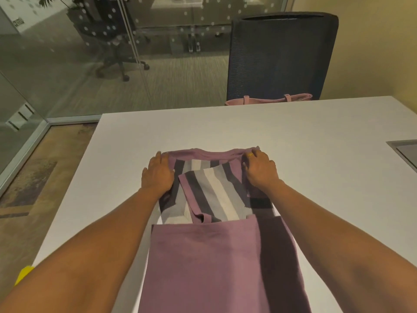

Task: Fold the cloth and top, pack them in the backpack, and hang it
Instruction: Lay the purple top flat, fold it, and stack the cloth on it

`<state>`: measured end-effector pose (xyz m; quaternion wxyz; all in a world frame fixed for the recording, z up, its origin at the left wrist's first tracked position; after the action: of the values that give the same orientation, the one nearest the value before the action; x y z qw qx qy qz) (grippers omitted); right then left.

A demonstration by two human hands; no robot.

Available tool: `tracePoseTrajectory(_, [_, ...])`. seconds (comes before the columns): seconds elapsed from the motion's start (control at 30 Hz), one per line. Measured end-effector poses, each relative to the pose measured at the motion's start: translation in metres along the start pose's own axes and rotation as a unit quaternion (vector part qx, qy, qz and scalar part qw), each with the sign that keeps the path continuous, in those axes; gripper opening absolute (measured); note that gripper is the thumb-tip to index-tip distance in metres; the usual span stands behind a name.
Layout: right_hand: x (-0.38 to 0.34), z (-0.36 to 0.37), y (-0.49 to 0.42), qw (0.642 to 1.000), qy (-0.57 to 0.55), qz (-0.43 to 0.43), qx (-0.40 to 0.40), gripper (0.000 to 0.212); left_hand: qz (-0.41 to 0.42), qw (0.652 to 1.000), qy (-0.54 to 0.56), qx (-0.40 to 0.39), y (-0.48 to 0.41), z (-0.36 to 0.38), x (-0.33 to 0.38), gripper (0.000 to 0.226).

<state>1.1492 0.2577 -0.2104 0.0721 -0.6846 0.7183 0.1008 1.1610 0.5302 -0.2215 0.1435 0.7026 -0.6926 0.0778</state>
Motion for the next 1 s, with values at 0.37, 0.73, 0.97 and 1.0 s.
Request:
tracePoseTrajectory(0.37, [0.017,0.011,-0.034,0.998,-0.028,0.027,-0.039,0.042,0.025,0.999,0.003,-0.031,-0.04,0.002,-0.007,0.027])
tracePoseTrajectory(0.73, [0.004,-0.03,-0.009,0.992,0.005,0.041,0.116,0.032,0.022,0.993,0.021,0.113,-0.01,-0.046,0.012,0.02])
tracePoseTrajectory(0.97, [-0.007,-0.085,0.05,0.973,-0.101,0.073,0.195,0.034,0.046,0.97,0.082,0.224,0.046,-0.105,0.034,0.019])
tracePoseTrajectory(1.0, [-0.008,-0.094,0.062,0.966,-0.121,0.08,0.214,0.031,0.045,0.966,0.094,0.238,0.056,-0.112,0.036,0.02])
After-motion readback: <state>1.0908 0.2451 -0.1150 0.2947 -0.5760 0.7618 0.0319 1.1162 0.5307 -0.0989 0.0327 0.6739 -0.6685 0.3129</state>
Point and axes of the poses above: each hand's wrist, its own y-axis away from the middle knuckle, its own z-axis out of the palm, x = y × z, the point moved 4 cm from there along -y, towards the middle knuckle, and after that the axes turned 1 degree about y, right-handed, at the moved point
